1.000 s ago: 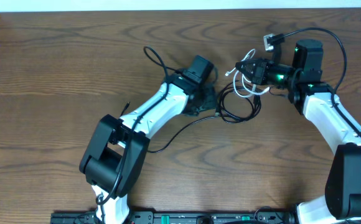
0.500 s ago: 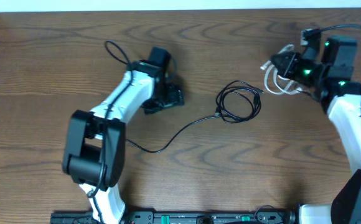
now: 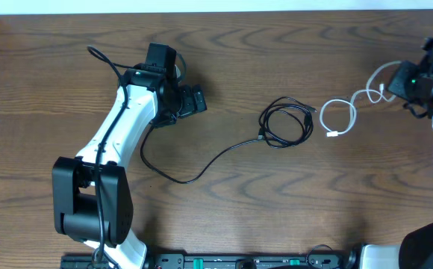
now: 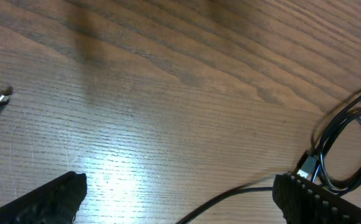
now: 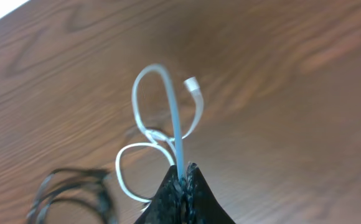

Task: Untangle cables
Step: 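Pull the white cable right with the right gripper, away from the left, then lower the white cable at the right edge and open the right gripper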

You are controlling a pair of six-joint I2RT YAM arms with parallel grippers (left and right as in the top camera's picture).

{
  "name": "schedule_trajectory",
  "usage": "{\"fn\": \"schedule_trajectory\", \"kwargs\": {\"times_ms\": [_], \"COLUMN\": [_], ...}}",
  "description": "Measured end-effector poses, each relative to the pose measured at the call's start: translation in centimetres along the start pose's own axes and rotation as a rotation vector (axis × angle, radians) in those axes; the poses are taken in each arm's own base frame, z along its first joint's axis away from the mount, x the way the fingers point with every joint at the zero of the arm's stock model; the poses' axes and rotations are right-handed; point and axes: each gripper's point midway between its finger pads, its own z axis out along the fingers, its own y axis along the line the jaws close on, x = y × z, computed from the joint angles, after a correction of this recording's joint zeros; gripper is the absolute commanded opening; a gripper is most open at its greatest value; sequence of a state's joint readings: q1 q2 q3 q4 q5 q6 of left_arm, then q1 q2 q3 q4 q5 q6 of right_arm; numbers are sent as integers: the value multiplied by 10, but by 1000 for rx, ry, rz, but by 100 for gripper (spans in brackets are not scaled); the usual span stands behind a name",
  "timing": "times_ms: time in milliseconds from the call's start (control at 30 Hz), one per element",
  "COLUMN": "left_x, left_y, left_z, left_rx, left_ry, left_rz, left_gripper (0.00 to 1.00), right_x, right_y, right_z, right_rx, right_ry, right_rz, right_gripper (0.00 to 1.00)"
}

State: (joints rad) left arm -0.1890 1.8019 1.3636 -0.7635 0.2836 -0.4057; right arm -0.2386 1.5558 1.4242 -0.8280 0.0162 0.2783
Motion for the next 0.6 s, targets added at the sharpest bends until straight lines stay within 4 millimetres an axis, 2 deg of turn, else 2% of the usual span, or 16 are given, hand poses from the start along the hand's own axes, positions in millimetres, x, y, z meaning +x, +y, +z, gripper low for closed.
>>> {"fn": "schedule_trajectory", "kwargs": {"times_ms": [100,267,533,600], "left_x": [0,0,0,0], "left_y": [0,0,0,0], "left_z": [0,0,0,0], "left_rx": [0,0,0,0], "left_ry": [0,0,-2,-2], "left_rz": [0,0,0,0], "left_gripper": [98,98,98,98], "right_x": [-9,-34,-93,-98], "right_y": [-28,-54,-71,-74], "right_z": [-1,-4,-28,-32], "right_rx": [94,187,311,332], "right_ry": [-29,-129,-362,-384], "right_rz": [15,2,-34,-32], "right_gripper": [1,1,1,1]}}
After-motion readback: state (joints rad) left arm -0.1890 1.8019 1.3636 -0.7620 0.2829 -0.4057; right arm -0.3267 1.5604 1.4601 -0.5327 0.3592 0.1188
